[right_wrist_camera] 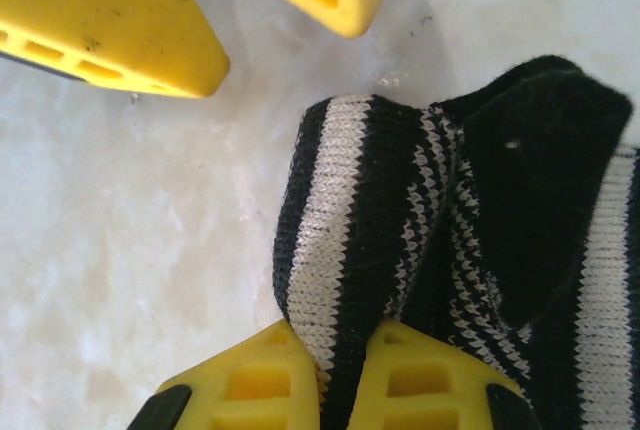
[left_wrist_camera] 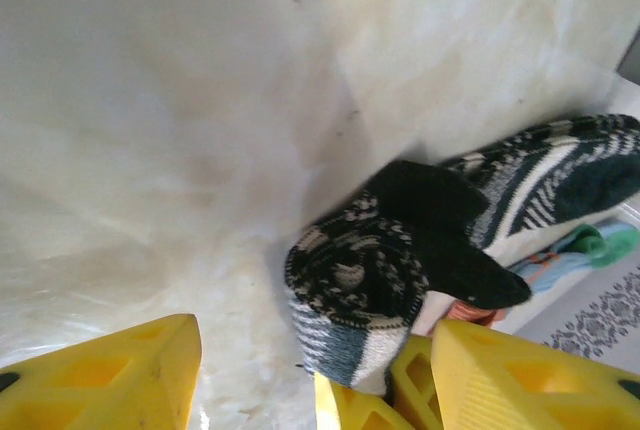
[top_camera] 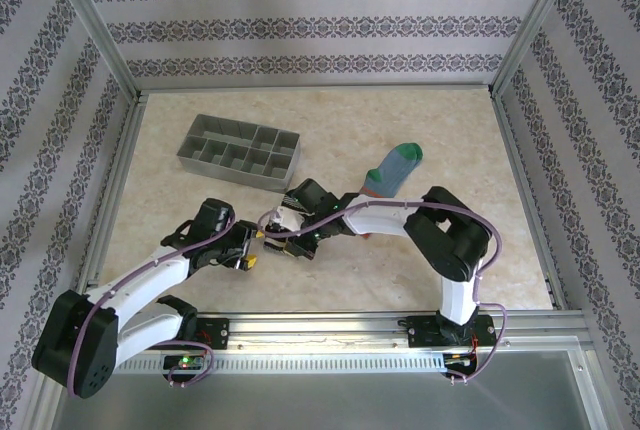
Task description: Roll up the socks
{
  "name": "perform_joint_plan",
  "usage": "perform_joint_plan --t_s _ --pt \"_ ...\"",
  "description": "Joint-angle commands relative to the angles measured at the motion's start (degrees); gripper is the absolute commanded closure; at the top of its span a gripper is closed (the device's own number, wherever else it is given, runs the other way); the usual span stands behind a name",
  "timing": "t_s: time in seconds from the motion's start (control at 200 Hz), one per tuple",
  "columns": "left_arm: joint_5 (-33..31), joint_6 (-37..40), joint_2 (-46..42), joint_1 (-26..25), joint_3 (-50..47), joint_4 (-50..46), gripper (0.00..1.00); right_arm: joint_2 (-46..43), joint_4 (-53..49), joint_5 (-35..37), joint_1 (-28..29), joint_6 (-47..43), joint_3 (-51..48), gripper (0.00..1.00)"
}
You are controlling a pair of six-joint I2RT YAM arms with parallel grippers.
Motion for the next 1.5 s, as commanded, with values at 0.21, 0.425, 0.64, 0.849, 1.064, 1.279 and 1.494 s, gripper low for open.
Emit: perform_joint_plan --t_s 0.21,0.425,0.64,0.849,1.064,1.279,1.494 --pt "0.47 1.59 6.27 -4.24 -0.58 14.07 0.41 9.97 -15.72 -8.39 -4.20 6.61 1.19 1.00" --pt "-1.22 1.22 8.15 -6.04 0.06 10.78 0.44 12.38 -17.19 -9.77 -5.06 7.86 3.04 1.00" --pt "-2.37 1.40 15.99 -6.66 1.70 15.36 0.46 13.13 -17.49 -10.94 -5.17 8.11 4.18 1.00" --pt "-3.12 -0.27 21.35 -8.27 3.42 10.48 0.94 11.43 -16.11 -10.33 -4.93 5.43 3.32 1.00" --pt "-3.10 -3.25 16.39 -9.82 5.70 -13.28 1.00 -6.22 -1.09 5.86 -1.46 -0.13 -8.02 0.68" --pt "-4.50 -5.72 16.89 -10.19 7.63 -18.15 1.00 -22.03 16.13 40.07 15.90 -11.01 -22.26 0.44" --pt "-4.26 -5.16 19.22 -10.30 9.19 -18.22 1.00 -14.83 19.54 54.13 24.53 -16.74 -17.97 0.44"
